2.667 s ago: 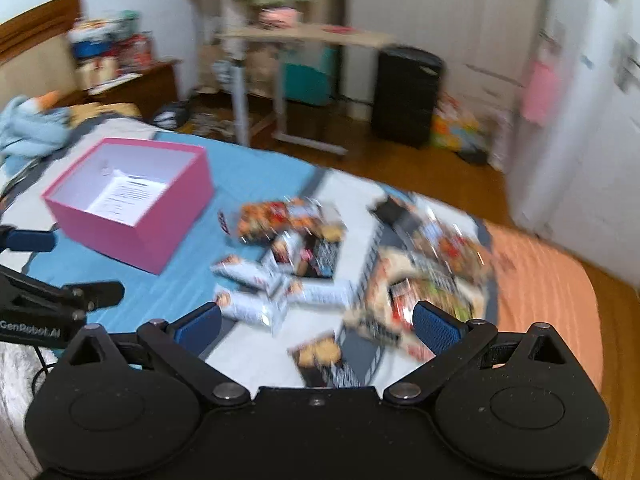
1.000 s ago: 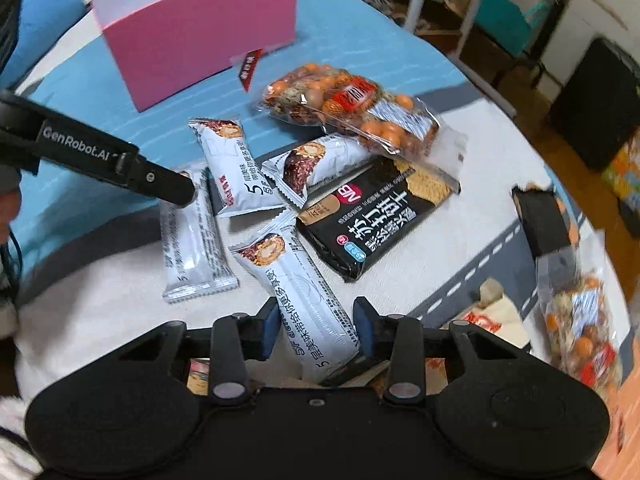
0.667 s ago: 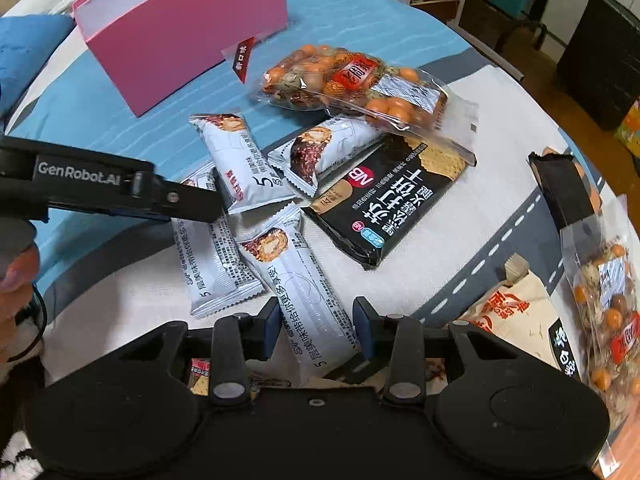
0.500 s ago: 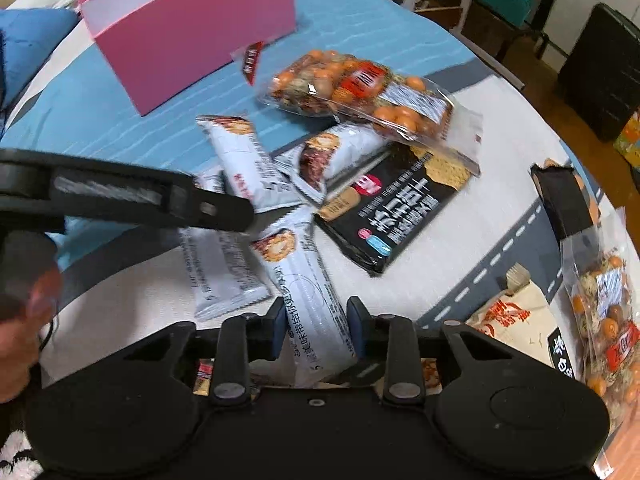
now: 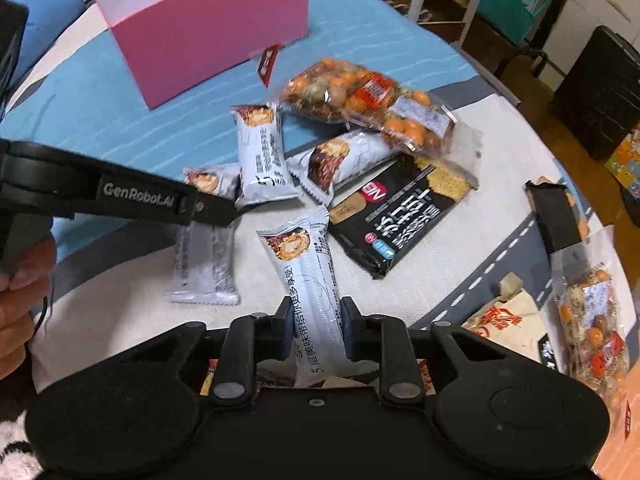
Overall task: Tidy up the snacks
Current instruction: 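Lift both held white bars and carry them over the pink box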
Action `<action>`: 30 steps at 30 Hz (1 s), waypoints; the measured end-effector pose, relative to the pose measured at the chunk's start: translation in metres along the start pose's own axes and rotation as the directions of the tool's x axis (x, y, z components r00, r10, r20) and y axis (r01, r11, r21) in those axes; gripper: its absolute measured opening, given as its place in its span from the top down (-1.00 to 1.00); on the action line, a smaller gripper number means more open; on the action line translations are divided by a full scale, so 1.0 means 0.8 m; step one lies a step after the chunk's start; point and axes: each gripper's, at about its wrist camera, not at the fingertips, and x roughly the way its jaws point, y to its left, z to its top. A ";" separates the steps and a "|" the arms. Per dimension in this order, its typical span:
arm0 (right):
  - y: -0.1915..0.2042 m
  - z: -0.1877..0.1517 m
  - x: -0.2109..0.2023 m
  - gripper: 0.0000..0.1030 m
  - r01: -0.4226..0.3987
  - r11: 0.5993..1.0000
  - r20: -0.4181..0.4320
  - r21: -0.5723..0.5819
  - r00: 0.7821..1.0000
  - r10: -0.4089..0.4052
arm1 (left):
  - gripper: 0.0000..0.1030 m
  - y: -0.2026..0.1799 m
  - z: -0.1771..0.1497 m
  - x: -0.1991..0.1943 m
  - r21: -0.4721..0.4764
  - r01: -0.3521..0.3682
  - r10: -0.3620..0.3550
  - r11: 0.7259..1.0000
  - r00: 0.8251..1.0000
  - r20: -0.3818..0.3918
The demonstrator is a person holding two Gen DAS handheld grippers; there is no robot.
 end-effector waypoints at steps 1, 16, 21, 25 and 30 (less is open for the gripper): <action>0.000 0.000 -0.004 0.47 0.008 1.000 -0.004 0.014 1.000 -0.008 | 0.44 0.001 0.001 -0.002 0.006 -0.001 0.001 1.000 1.000 -0.009; -0.028 -0.002 -0.034 0.46 -0.022 0.958 -0.028 0.287 0.999 0.031 | 0.51 0.017 -0.005 -0.038 0.115 0.064 -0.044 0.991 0.986 -0.163; -0.013 -0.002 -0.046 0.46 -0.030 0.960 -0.015 0.280 0.999 0.035 | 0.54 0.023 -0.010 -0.052 0.157 0.052 -0.028 0.986 0.988 -0.152; -0.004 -0.004 -0.051 0.46 -0.023 0.960 -0.024 0.278 0.999 0.031 | 0.54 0.030 -0.008 -0.068 0.169 0.049 -0.026 0.984 0.991 -0.135; 0.011 -0.010 -0.054 0.46 0.007 0.964 -0.045 0.267 0.999 0.005 | 0.54 0.037 -0.010 -0.092 0.193 0.056 -0.031 0.980 0.990 -0.135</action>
